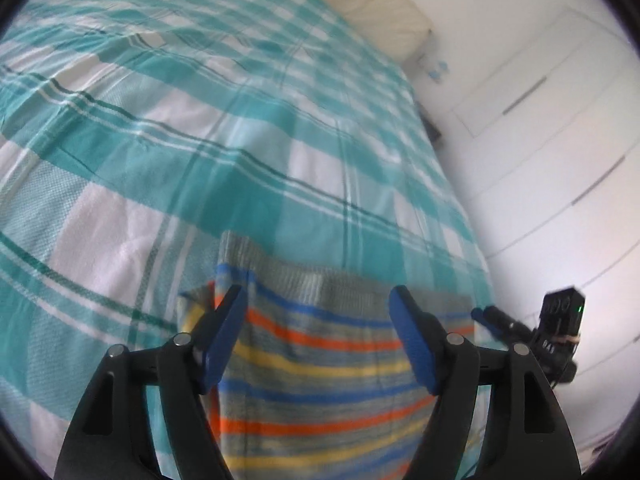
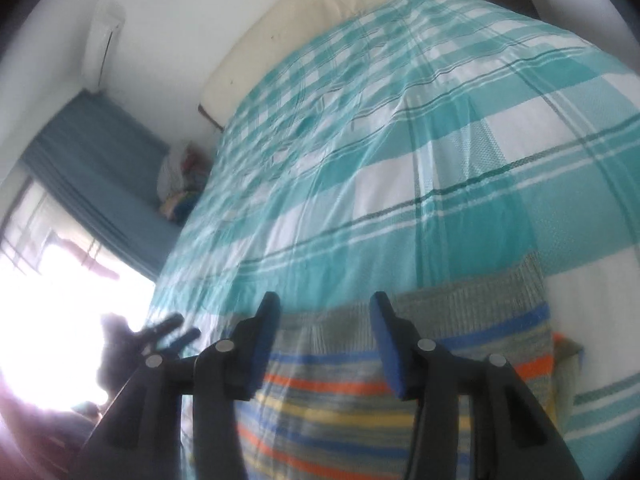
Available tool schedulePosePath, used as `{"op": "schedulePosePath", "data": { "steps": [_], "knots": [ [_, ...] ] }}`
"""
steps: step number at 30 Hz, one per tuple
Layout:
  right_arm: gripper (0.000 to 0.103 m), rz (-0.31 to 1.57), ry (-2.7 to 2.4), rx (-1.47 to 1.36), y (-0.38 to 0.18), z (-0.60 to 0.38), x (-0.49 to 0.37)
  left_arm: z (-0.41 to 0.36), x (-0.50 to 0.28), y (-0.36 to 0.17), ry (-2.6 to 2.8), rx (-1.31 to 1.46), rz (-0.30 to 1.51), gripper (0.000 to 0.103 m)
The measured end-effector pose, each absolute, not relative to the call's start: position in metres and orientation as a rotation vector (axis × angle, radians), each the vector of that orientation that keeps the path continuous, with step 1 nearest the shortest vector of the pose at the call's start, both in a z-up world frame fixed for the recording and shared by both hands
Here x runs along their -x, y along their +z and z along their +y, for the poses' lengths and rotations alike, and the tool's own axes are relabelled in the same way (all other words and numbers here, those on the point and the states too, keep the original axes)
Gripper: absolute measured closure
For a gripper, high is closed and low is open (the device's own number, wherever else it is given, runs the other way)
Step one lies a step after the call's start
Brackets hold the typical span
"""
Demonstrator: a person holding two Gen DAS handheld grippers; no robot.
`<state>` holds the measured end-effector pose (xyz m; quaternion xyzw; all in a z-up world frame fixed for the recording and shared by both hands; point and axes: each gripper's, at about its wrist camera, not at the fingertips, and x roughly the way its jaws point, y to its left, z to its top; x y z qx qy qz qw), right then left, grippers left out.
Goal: Fold small clothes
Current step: 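Fold the hem over toward the collar with both grippers and release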
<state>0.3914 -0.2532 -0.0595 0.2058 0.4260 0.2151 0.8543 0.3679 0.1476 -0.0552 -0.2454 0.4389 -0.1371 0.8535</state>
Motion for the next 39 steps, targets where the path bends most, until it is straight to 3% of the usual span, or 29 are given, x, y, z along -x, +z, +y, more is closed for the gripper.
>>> {"op": "schedulePosePath", "data": {
  "steps": [6,9,12,13,14,15,16,17,19,24,28,29,30,32,34,35,36,39],
  "knots": [
    [0.056,1.051,0.512,-0.222,-0.074,-0.256,-0.292,0.118,-0.263,-0.083,-0.193,0.165,1.021,0.027],
    [0.052,1.052,0.45,-0.254,-0.081,-0.292,-0.235,0.127,-0.224,-0.089,-0.156,0.173,0.968,0.014],
    [0.05,1.066,0.422,-0.308,-0.091,-0.316,-0.207,0.13,-0.216,-0.1,-0.141,0.221,0.982,0.013],
    [0.05,1.084,0.431,-0.308,-0.097,-0.316,-0.203,0.128,-0.219,-0.106,-0.139,0.239,1.011,0.016],
    [0.05,1.104,0.435,-0.303,-0.101,-0.315,-0.202,0.125,-0.222,-0.112,-0.14,0.241,1.031,0.037],
    [0.055,1.131,0.435,-0.284,-0.107,-0.311,-0.201,0.12,-0.223,-0.116,-0.128,0.2,1.037,0.065],
    [0.094,1.154,0.399,-0.239,-0.114,-0.308,-0.199,0.115,-0.221,-0.117,-0.114,0.152,1.035,0.072],
    [0.097,1.181,0.346,-0.218,-0.12,-0.308,-0.195,0.114,-0.22,-0.118,-0.113,0.139,1.034,0.079],
    [0.098,1.189,0.33,-0.262,-0.124,-0.317,-0.185,0.12,-0.219,-0.12,-0.115,0.164,1.055,0.087],
    [0.098,1.167,0.297,-0.22,-0.125,-0.316,-0.178,0.12,-0.218,-0.122,-0.112,0.14,1.051,0.089],
    [0.097,1.13,0.283,-0.227,-0.123,-0.319,-0.173,0.128,-0.208,-0.118,-0.093,0.195,1.051,0.077],
    [0.093,1.121,0.272,-0.239,-0.121,-0.323,-0.17,0.13,-0.203,-0.114,-0.081,0.201,1.05,0.068],
    [0.088,1.111,0.26,-0.251,-0.119,-0.326,-0.165,0.13,-0.196,-0.108,-0.065,0.197,1.043,0.052],
    [0.077,1.04,0.238,-0.271,-0.109,-0.332,-0.147,0.129,-0.179,-0.092,-0.049,0.192,1.004,0.032],
    [0.043,0.935,0.218,-0.282,-0.097,-0.338,-0.125,0.124,-0.161,-0.073,-0.064,0.201,0.946,0.023],
    [0.035,0.875,0.204,-0.286,-0.092,-0.341,-0.113,0.12,-0.152,-0.063,-0.076,0.208,0.924,0.018],
    [0.029,0.829,0.189,-0.291,-0.088,-0.343,-0.104,0.116,-0.144,-0.054,-0.089,0.214,0.9,0.016],
    [0.029,0.739,0.138,-0.284,-0.088,-0.346,-0.085,0.097,-0.122,-0.025,-0.135,0.216,0.824,0.009]
  ]
}}
